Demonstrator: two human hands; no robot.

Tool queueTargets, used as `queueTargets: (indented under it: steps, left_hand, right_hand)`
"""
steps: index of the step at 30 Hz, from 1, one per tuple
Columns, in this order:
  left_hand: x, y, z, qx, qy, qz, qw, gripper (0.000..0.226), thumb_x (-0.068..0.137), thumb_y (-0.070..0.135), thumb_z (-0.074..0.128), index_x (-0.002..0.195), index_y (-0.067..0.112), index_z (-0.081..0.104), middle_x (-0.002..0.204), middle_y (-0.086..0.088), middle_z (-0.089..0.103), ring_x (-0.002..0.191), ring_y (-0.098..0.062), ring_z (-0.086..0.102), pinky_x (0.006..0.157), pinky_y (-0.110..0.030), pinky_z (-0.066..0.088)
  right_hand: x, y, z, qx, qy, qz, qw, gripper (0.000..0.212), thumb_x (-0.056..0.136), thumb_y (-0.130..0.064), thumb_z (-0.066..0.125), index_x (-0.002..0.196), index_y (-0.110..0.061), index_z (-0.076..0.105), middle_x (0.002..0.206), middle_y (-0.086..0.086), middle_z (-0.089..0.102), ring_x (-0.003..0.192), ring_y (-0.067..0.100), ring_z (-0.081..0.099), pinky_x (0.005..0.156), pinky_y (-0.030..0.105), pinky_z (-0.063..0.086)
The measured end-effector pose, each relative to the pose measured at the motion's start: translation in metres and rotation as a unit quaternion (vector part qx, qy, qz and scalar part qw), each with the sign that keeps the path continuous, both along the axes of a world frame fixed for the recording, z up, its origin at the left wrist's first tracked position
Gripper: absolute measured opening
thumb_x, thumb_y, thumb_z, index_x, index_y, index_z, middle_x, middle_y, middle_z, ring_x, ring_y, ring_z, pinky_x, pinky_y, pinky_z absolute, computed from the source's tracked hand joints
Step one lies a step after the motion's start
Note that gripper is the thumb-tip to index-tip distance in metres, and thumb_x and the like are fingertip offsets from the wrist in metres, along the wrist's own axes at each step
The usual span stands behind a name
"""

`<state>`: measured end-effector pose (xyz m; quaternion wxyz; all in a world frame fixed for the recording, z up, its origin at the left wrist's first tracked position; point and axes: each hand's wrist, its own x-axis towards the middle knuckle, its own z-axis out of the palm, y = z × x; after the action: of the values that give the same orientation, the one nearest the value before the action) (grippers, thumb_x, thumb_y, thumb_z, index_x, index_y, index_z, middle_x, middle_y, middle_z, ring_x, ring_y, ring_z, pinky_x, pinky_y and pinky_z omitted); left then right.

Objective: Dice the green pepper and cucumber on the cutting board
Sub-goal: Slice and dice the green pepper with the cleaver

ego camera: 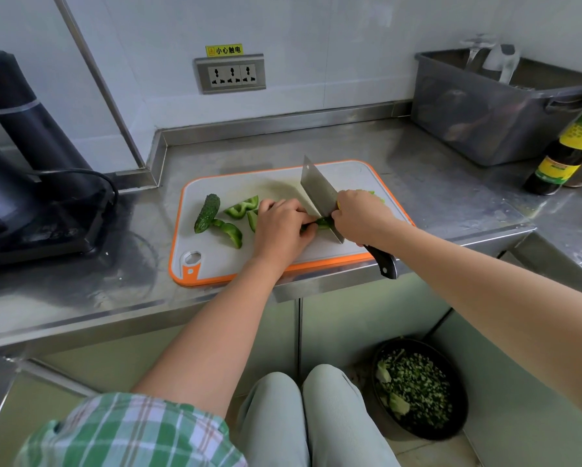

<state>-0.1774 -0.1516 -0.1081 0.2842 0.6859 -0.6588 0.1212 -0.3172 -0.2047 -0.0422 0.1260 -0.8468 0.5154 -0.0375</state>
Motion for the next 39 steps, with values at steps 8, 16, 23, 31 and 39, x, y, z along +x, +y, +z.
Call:
queueTargets:
  steps: [8,16,23,31,39]
  left_hand:
    - [-0.001,0.0,0.001,-0.006,0.014,0.006,1.0,0.013,0.077,0.023,0.072,0.088,0.027,0.078,0.077,0.003,0.065,0.075,-0.024,0.059,0.075,-0.032,0.028]
    - [-0.001,0.002,0.003,0.007,0.011,0.005,1.0,0.015,0.08,0.025,0.07,0.092,0.028,0.078,0.08,0.002,0.065,0.078,-0.025,0.059,0.076,-0.034,0.03]
    - [-0.001,0.001,0.002,0.006,-0.002,0.002,1.0,0.014,0.076,0.028,0.069,0.086,0.028,0.078,0.073,0.003,0.063,0.071,-0.024,0.058,0.072,-0.031,0.025]
    - [-0.002,0.002,0.004,0.002,0.003,0.002,1.0,0.015,0.072,0.022,0.076,0.086,0.025,0.079,0.063,0.001,0.054,0.063,-0.026,0.054,0.068,-0.027,0.021]
    - [-0.004,0.002,0.005,0.013,-0.021,0.009,1.0,0.012,0.074,0.025,0.072,0.083,0.028,0.079,0.063,0.0,0.054,0.062,-0.026,0.052,0.07,-0.029,0.021]
  right_hand:
    - [-0.008,0.0,0.014,0.025,-0.033,-0.005,0.999,0.005,0.092,-0.008,0.041,0.087,-0.006,0.043,0.07,0.011,0.052,0.042,0.024,0.053,0.042,0.027,0.042]
    - [0.001,0.007,0.012,0.026,0.008,0.002,1.0,0.005,0.085,-0.003,0.044,0.083,-0.004,0.048,0.061,0.01,0.055,0.041,0.02,0.053,0.042,0.022,0.038]
    - [0.001,0.003,0.002,0.003,-0.022,-0.017,1.0,0.004,0.093,-0.008,0.041,0.09,-0.006,0.043,0.067,0.007,0.047,0.044,0.021,0.051,0.043,0.024,0.034]
    - [-0.01,0.006,0.018,0.045,-0.027,-0.007,0.999,0.004,0.089,-0.004,0.042,0.09,-0.002,0.046,0.073,0.018,0.058,0.044,0.026,0.054,0.042,0.026,0.043]
    - [-0.001,0.007,0.006,0.03,-0.003,0.002,1.0,0.008,0.089,-0.004,0.043,0.081,-0.005,0.043,0.064,0.009,0.051,0.043,0.02,0.052,0.041,0.023,0.037]
